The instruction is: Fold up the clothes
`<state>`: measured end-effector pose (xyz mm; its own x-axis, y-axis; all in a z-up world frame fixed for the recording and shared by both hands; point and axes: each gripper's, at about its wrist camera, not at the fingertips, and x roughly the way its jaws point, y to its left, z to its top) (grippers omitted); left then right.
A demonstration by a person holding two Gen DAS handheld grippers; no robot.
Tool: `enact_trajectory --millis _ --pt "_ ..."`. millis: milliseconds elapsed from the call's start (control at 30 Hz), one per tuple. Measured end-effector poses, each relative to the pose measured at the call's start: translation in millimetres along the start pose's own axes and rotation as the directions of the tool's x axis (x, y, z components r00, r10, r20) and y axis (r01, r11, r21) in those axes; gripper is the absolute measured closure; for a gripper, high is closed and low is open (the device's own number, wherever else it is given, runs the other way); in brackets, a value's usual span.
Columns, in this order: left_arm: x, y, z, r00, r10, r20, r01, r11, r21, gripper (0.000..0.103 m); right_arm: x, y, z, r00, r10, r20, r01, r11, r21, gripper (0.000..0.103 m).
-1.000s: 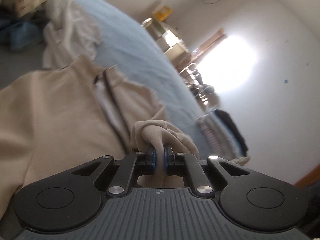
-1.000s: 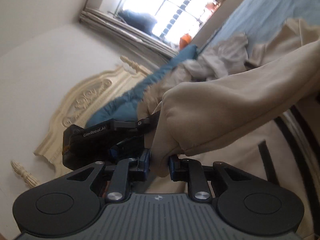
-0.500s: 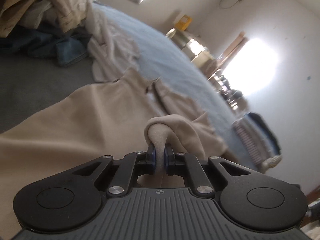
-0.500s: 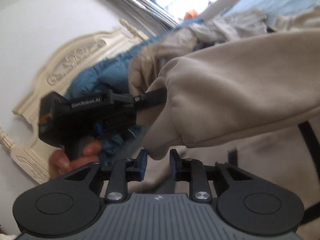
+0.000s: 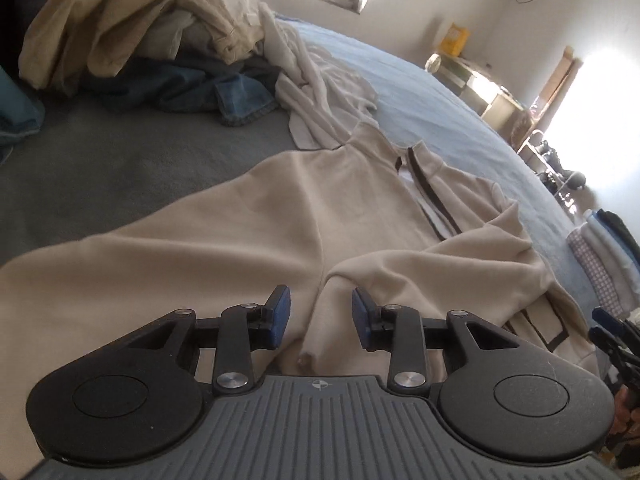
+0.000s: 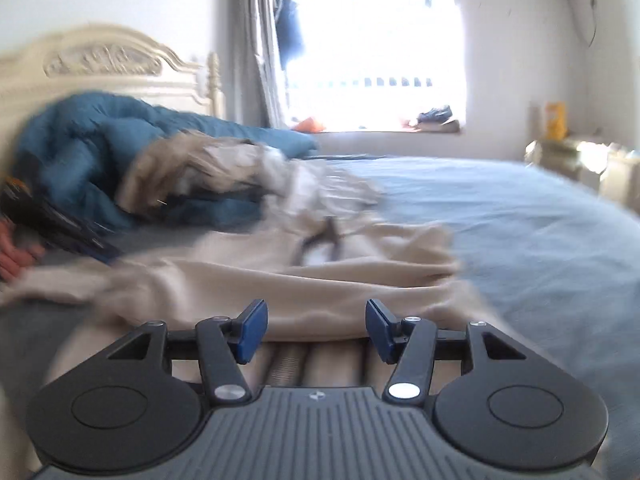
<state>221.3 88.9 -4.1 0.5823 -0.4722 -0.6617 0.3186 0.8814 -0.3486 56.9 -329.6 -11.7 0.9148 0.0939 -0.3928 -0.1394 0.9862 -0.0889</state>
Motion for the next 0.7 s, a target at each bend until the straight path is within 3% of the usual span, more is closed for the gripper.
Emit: enact_trajectory --millis 100,200,300,400,533,633,700 --pt "36 -56 21 0.999 -0.028 -0.037 0.032 0.994 0.108 0.065 23 -19 -15 0.986 -0.165 -0.028 0.156 0.966 -0.205 0.047" --pt "77 -114 42 0.996 -0.055 -0.076 0.071 0.973 0.219 0.064 52 -28 -23 0.982 -0.180 -0.051 0.160 0.949 -0.272 0.050" --pt "137 -183 62 0.989 -0.098 -0.115 0.131 0.936 0.328 0.064 80 -34 -26 0.983 -0.178 -0.050 0.155 0.942 -0.297 0.052" --pt "191 -241 81 0.984 -0.110 -0.138 0.157 0.901 0.404 0.064 97 -39 -29 0.988 -0.144 -0.060 0.124 0.958 -0.258 0.059" --pt "259 -301 98 0.988 -0.019 -0.151 0.095 0.855 0.510 0.064 97 -42 -34 0.992 -0.119 -0.045 0.106 0.968 -0.227 0.072" --pt "298 -337 97 0.981 0.102 -0.163 0.025 0.773 0.634 0.064 97 -33 -39 0.990 -0.135 -0.027 0.123 0.957 -0.263 0.076" --pt "319 -350 91 0.966 0.193 -0.173 -0.017 0.712 0.702 0.064 99 -27 -42 0.987 -0.158 -0.017 0.146 0.943 -0.301 0.077"
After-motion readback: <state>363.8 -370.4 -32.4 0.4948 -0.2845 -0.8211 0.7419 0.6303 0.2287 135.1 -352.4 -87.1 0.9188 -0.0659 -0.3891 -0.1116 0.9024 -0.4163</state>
